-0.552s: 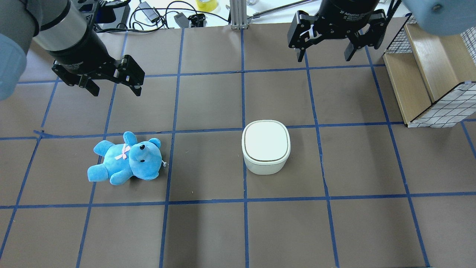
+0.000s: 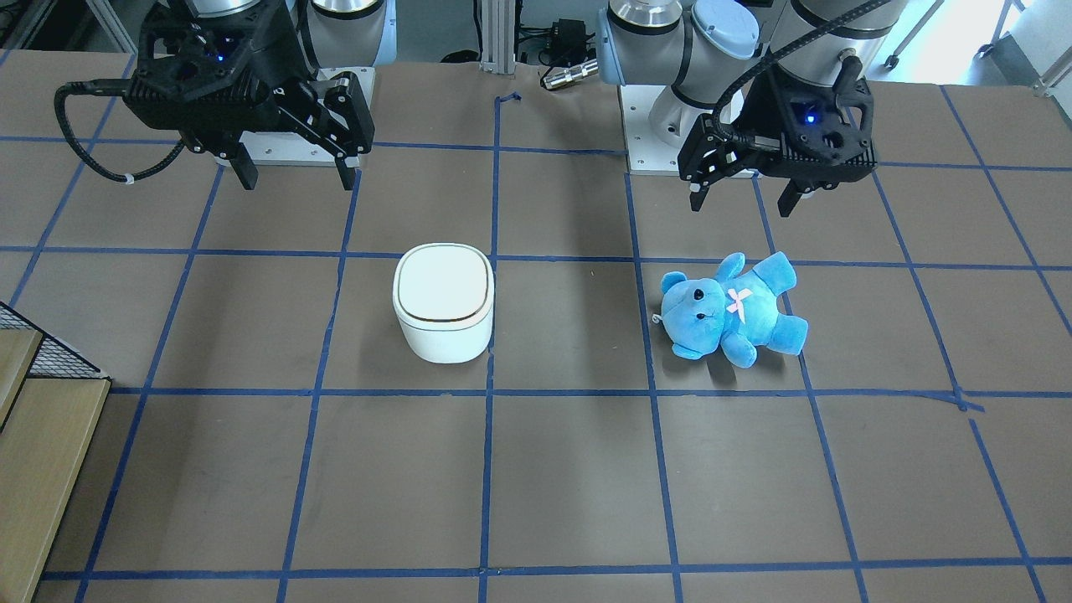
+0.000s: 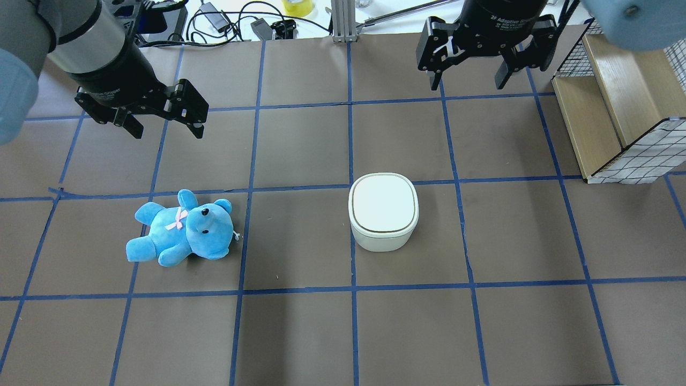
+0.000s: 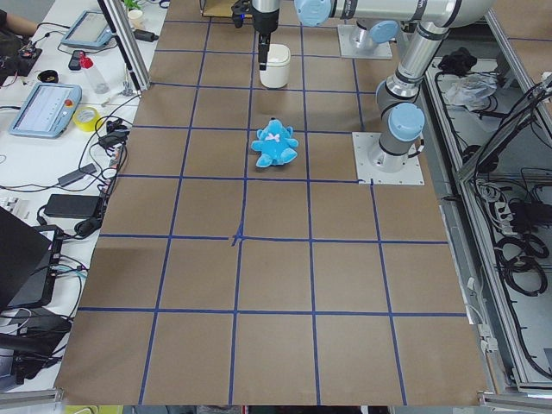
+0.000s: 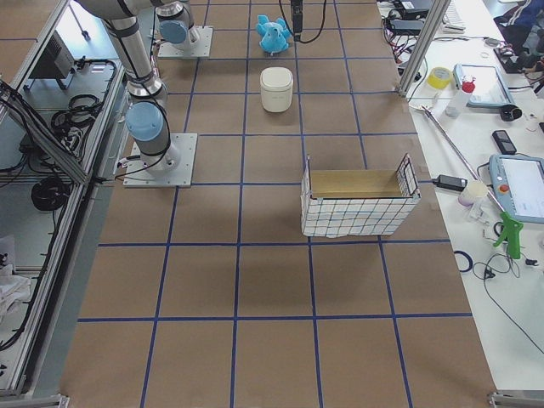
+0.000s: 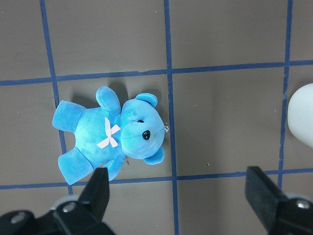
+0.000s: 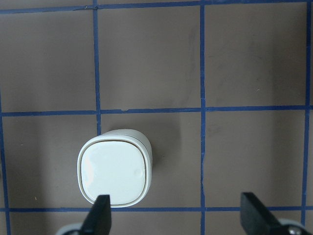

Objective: Open trash can with right arm
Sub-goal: 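Move the right gripper forward toward the white trash can lid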

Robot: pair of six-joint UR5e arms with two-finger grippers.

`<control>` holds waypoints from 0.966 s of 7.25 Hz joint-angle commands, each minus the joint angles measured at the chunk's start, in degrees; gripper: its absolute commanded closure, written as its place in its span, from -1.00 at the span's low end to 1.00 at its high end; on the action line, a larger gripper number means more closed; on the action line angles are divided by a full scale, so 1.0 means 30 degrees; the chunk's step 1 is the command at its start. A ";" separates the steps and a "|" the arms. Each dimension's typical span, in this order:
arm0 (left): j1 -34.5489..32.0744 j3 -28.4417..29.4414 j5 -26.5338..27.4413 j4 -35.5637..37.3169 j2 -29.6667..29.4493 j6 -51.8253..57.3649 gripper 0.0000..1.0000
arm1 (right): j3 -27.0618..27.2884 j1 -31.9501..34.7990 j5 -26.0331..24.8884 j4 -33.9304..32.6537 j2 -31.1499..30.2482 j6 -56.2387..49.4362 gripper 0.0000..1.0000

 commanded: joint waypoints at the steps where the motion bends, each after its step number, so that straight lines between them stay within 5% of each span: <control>1: -0.0001 0.0000 0.0000 0.0000 0.0000 0.0000 -1.00 | 0.0087 0.0116 0.0230 0.0341 0.0028 0.0029 0.63; 2: -0.0001 0.0000 0.0000 0.0000 0.0000 0.0000 -1.00 | 0.0667 0.0726 0.1131 0.0461 0.0144 0.0319 0.96; 5: -0.0001 0.0000 0.0000 0.0000 0.0000 0.0000 -1.00 | 0.4497 0.3657 0.0998 -0.4178 0.0905 0.2490 1.00; 7: -0.0001 0.0000 0.0000 0.0000 0.0000 0.0000 -1.00 | 0.6640 0.3662 0.0558 -0.5159 0.1169 0.2490 1.00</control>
